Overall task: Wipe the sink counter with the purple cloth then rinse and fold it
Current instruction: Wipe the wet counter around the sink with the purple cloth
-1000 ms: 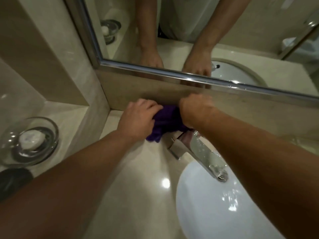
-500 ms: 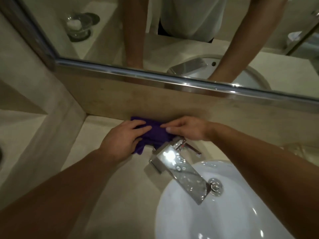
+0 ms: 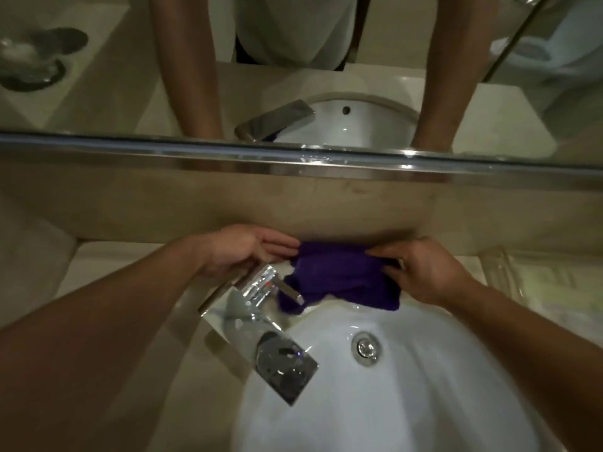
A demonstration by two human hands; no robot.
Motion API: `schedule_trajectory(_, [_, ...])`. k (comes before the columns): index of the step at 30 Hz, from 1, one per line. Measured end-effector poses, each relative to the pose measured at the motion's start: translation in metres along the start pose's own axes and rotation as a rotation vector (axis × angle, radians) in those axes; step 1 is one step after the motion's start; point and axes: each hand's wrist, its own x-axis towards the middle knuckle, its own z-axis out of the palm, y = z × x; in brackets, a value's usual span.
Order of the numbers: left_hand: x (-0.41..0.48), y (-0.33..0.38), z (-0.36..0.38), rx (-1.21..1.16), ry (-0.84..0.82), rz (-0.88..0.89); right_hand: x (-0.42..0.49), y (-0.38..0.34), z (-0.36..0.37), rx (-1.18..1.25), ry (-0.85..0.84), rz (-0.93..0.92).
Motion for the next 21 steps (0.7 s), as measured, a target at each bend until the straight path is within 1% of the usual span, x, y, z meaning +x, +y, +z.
schedule_trajectory(2, [0.003,-0.002,-0.002,0.086,0.021,0.000,-0.012,0.023,0.000,-0.093,0.090,0.000])
schedule_trajectory(4, [0.003,-0.007,-0.010,0.218,0.068,0.010,-0.030,0.046,-0.008,-0.185,0.141,0.076])
schedule_trajectory(8, [-0.003,-0.014,-0.026,0.473,0.108,0.010,-0.063,0.070,-0.028,-0.296,0.128,0.306])
schedule_trajectory(10, [-0.010,-0.017,-0.032,0.538,0.115,-0.009,-0.068,0.068,-0.029,-0.323,0.103,0.357])
schedule_trajectory(12, [-0.014,-0.019,-0.036,0.594,0.130,-0.008,-0.064,0.056,-0.026,-0.298,0.073,0.364])
schedule_trajectory(14, [-0.017,-0.020,-0.038,0.687,0.139,-0.006,-0.056,0.037,-0.018,-0.223,0.004,0.342])
schedule_trajectory(16, [-0.020,-0.019,-0.037,0.758,0.142,-0.001,-0.044,0.016,-0.006,-0.168,-0.029,0.318])
schedule_trajectory(17, [-0.022,-0.019,-0.037,0.780,0.141,0.004,-0.037,0.005,0.002,-0.185,-0.029,0.330])
schedule_trajectory(19, [-0.029,-0.020,-0.039,0.801,0.152,0.004,-0.019,-0.024,0.017,-0.313,-0.007,0.364])
schedule_trajectory(21, [-0.039,-0.024,-0.046,0.782,0.179,-0.006,0.000,-0.059,0.028,-0.399,0.037,0.348])
